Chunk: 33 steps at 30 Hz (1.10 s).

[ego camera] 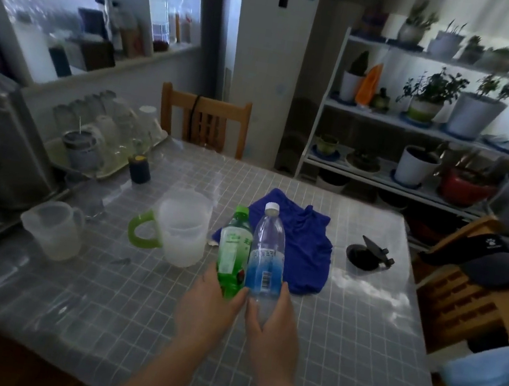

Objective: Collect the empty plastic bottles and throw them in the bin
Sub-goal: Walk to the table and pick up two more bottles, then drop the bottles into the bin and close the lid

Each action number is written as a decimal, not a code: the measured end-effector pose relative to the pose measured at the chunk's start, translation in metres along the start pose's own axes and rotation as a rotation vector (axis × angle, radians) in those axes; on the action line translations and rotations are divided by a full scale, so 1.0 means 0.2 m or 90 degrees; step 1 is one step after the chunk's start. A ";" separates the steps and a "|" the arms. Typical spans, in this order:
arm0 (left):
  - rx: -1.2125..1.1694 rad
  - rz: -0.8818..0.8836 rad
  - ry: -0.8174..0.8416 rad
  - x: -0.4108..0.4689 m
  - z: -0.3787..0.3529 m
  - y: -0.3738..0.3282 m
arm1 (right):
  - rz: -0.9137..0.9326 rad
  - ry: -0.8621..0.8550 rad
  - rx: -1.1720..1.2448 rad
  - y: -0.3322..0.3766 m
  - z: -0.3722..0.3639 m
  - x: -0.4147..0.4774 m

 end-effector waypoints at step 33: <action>0.151 0.472 -0.772 -2.54 2.77 1.27 | 0.504 0.578 0.283 1.94 -1.12 -2.77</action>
Point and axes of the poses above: each hand's wrist, its own x-axis towards the middle knuckle, its own z-axis out of the back of the hand, y = z × x, the point moved 7 cm from there along x, towards the middle knuckle, and after that the axes turned 6 degrees about -z, right-handed, at the moved point
